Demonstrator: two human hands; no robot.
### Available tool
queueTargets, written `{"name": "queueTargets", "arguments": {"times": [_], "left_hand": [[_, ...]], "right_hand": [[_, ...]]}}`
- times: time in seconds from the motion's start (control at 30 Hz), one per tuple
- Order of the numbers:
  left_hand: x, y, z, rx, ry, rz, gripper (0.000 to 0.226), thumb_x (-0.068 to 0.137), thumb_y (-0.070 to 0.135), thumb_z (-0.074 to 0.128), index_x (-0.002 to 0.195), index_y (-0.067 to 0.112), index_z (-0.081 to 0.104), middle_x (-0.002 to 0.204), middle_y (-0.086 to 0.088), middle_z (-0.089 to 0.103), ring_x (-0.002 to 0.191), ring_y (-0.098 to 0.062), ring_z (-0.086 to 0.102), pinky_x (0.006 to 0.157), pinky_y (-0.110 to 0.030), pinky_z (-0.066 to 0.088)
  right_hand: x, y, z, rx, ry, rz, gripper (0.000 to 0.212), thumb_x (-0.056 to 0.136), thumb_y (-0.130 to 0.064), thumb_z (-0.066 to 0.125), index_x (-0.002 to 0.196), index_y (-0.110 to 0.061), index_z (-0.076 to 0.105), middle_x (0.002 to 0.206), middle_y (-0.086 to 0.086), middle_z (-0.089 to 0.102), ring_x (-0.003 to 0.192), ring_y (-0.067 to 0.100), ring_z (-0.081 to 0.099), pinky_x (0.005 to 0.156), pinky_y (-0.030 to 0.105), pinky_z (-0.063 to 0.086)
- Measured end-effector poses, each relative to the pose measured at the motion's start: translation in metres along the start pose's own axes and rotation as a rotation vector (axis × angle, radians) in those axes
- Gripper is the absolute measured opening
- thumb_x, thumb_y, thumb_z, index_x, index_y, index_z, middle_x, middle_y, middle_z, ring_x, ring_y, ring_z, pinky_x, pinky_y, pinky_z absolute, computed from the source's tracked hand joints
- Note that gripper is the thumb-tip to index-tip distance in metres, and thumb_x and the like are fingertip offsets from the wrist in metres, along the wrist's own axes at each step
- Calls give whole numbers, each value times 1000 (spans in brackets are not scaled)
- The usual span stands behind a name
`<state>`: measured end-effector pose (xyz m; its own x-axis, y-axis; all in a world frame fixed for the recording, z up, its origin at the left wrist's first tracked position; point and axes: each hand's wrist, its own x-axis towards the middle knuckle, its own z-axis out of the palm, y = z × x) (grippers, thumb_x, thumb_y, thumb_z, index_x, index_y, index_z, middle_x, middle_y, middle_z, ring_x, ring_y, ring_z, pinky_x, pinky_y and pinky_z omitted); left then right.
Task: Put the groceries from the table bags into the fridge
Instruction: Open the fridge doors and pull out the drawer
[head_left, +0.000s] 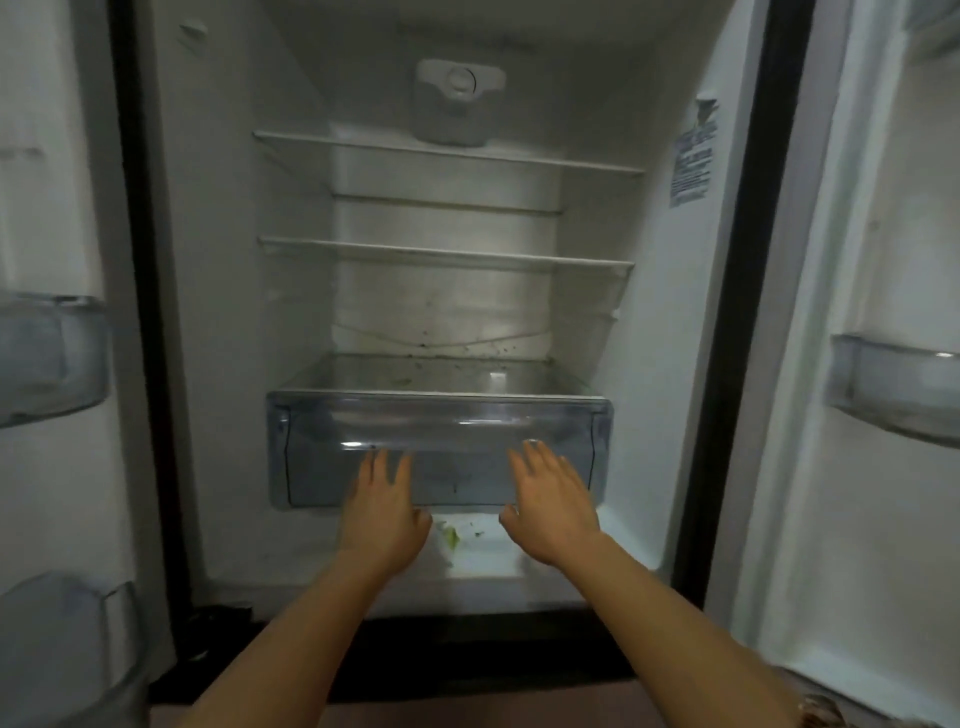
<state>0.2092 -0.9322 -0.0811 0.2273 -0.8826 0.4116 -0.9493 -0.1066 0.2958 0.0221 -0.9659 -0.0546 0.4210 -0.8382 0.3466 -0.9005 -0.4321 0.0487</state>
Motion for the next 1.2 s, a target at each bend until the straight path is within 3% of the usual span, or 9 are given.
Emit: {"name": "queueTargets", "arguments": {"times": [0.13, 0.3, 0.37, 0.43, 0.5, 0.67, 0.9, 1.03, 1.2], "left_hand": [[47, -5, 18, -21, 126, 61, 82, 93, 39, 51, 152, 20, -1, 159, -11, -13, 147, -28, -12, 118, -41, 3], [93, -9, 23, 15, 211, 150, 75, 96, 41, 43, 152, 22, -2, 160, -7, -9, 147, -26, -13, 116, -42, -8], [104, -12, 26, 32, 232, 167, 71, 93, 37, 49, 152, 19, 14, 160, -10, 11, 148, -28, 1, 116, -44, -6], [111, -17, 28, 80, 295, 200, 64, 85, 31, 65, 142, 14, 41, 145, -15, 42, 139, -34, 32, 115, -50, 8], [121, -21, 25, 127, 352, 230, 51, 79, 24, 72, 127, 14, 57, 123, -13, 59, 121, -34, 52, 112, -56, 20], [129, -15, 6, 135, 280, 199, 37, 90, 25, 59, 127, 18, 53, 124, -7, 52, 123, -28, 44, 115, -53, 10], [95, -11, -7, 89, 368, 210, 34, 91, 24, 59, 124, 17, 54, 119, -7, 53, 118, -27, 49, 117, -50, 1], [72, -8, -13, 64, 460, 247, 31, 84, 20, 68, 114, 13, 62, 108, -12, 58, 103, -32, 58, 115, -53, 9], [39, -4, -19, 57, 525, 256, 34, 76, 19, 77, 106, 10, 65, 98, -13, 60, 92, -33, 61, 111, -57, 17]], "right_hand": [[47, 9, 21, 57, 47, 4, 82, 95, -38, 49, 153, -12, -4, 162, 8, -10, 149, 23, -8, 120, 38, -1], [91, 21, 32, 41, 151, -20, 83, 96, -42, 46, 153, -14, -7, 162, 4, -10, 149, 21, -10, 119, 41, -4], [103, 22, 36, 27, 221, -22, 80, 91, -39, 58, 152, -8, 16, 160, 11, 18, 148, 26, 15, 118, 48, 11], [113, 24, 43, -32, 375, -36, 69, 77, -33, 77, 134, -4, 52, 134, 14, 57, 126, 29, 53, 103, 52, 38], [121, 28, 45, -78, 486, -53, 54, 70, -28, 83, 116, -9, 64, 109, 6, 68, 102, 26, 65, 92, 46, 48], [131, 32, 34, -168, 523, -82, 39, 66, -21, 85, 100, -14, 66, 91, 1, 63, 83, 24, 61, 81, 37, 28], [101, 28, 13, -66, 418, -119, 33, 86, -21, 67, 114, -7, 59, 106, 11, 59, 98, 32, 57, 91, 43, 42], [76, 26, 2, 47, 417, -138, 32, 94, -24, 56, 123, -11, 52, 114, 7, 58, 110, 28, 51, 104, 39, 30], [44, 24, -8, 180, 452, -132, 28, 88, -24, 59, 115, -15, 55, 108, 0, 57, 107, 21, 50, 91, 28, 22]]}}
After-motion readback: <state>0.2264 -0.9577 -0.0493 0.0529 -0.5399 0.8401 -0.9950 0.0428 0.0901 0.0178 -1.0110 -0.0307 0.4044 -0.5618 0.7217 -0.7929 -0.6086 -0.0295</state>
